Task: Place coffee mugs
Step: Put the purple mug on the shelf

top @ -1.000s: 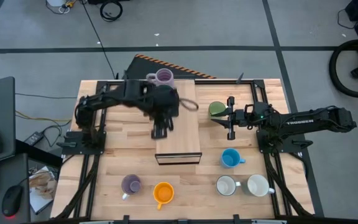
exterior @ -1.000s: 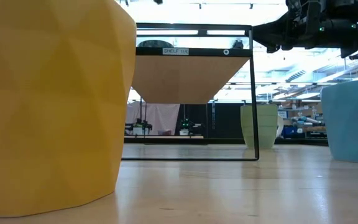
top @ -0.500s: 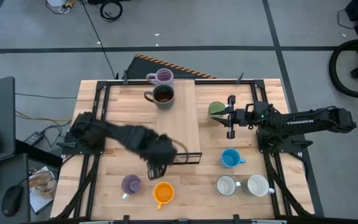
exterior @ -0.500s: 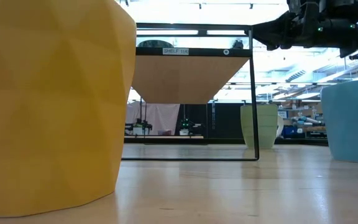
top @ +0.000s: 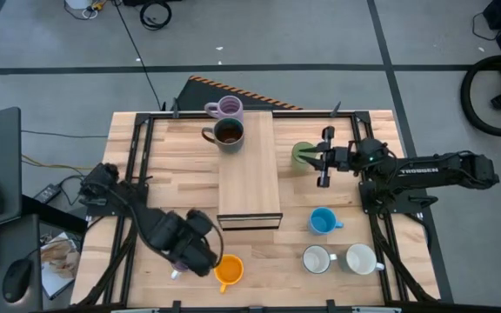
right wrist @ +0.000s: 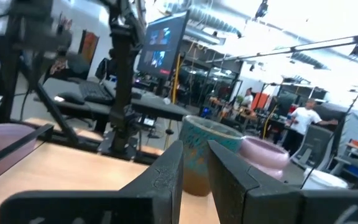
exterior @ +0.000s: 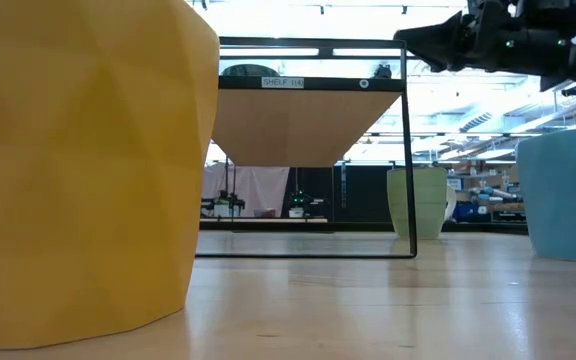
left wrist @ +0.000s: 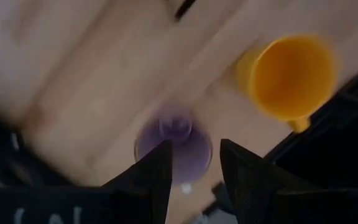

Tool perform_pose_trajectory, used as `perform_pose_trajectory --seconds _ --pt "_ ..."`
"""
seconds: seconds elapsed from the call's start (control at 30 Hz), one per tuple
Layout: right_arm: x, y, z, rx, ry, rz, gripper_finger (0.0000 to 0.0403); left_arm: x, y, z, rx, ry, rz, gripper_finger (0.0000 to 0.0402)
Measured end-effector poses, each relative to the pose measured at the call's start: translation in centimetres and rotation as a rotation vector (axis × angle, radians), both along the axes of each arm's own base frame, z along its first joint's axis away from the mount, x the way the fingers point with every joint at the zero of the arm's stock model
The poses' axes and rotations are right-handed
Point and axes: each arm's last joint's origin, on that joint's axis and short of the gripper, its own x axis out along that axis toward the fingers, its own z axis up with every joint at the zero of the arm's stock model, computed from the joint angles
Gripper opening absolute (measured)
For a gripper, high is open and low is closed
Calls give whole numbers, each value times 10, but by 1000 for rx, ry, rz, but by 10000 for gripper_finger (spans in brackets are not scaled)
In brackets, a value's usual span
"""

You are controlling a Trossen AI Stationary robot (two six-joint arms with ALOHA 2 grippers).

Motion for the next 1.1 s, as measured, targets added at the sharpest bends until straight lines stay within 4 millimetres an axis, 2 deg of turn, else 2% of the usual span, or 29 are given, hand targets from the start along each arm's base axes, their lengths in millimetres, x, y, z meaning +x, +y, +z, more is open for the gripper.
perform_pose_trajectory --seconds 0.1,0.27,0.43,0.57,0.97,1.1 --pt "-1 -2 1 -4 -12 -11 77 -1 -7 -18 -82 69 113 141" --pt "-2 -5 3 -16 -31 -29 77 8 -16 -44 -157 36 259 141" --pt "-3 -5 4 -20 -45 -35 77 13 -15 -65 -177 35 384 141" --pt "-3 -5 5 -25 -49 -20 77 7 -15 -76 -164 91 452 141" --pt "-3 -5 5 -14 -50 -5 77 6 -16 -93 -143 72 475 141" --pt "-3 -5 4 -11 -45 -5 77 5 -16 -109 -144 65 470 141"
